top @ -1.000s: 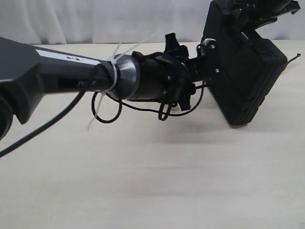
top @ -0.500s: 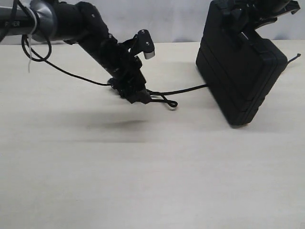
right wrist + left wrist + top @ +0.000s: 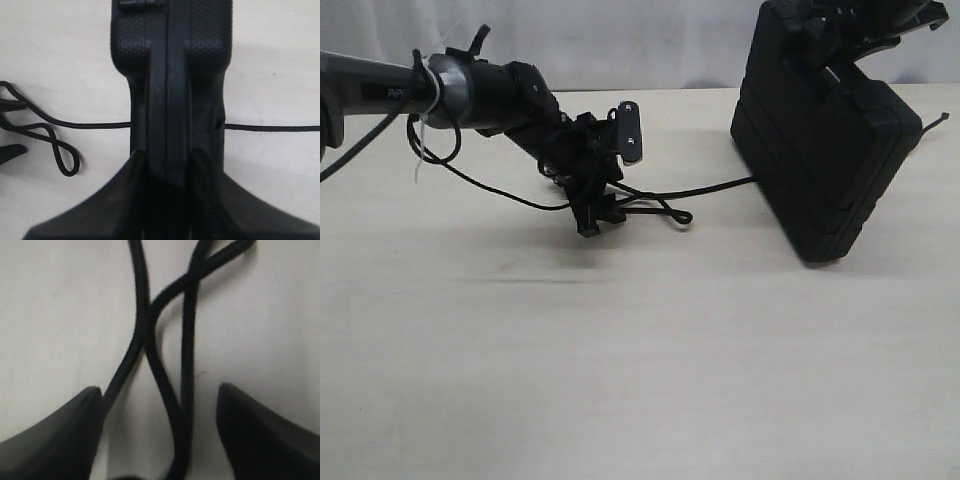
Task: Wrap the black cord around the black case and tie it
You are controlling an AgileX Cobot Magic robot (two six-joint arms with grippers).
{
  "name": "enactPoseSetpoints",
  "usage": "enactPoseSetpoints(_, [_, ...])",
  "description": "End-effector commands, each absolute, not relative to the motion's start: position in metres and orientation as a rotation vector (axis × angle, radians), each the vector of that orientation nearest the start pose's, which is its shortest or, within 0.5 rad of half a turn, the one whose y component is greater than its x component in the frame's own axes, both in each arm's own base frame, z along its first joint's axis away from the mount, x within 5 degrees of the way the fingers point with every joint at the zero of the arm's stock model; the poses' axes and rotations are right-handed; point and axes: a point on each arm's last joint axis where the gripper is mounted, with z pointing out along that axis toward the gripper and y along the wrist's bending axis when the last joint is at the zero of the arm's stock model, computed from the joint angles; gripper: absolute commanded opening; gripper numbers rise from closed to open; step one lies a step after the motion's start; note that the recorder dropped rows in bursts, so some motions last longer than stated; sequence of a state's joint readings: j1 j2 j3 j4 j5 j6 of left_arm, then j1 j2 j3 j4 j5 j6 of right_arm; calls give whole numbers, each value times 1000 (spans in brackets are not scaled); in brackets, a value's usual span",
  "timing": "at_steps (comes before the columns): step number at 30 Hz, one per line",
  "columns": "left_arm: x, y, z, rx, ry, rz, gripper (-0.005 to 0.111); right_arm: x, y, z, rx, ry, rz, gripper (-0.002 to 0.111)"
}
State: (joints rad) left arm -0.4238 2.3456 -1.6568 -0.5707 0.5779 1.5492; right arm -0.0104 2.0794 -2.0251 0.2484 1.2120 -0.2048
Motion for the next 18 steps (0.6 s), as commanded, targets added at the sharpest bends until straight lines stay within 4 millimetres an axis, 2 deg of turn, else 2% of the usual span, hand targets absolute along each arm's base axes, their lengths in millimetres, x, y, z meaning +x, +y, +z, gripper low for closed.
enactPoseSetpoints(1, [431,-224,79,1851,1847,-128,58,458,17,290,-223,2733,291,4])
enactPoseSetpoints(4, [429,-224,78,1875,1855,-156,36,458,17,290,-223,2733,291,4])
enactPoseSetpoints(8, [422,-224,76,1928,1873,-226,0,458,17,290,-223,2733,291,4])
enactPoseSetpoints(13, [416,-224,76,1973,1888,-294,0,458,17,290,-223,2733,291,4])
enactPoseSetpoints(18, [407,-225,101,2016,1872,-383,0,458,17,290,-223,2733,291,4])
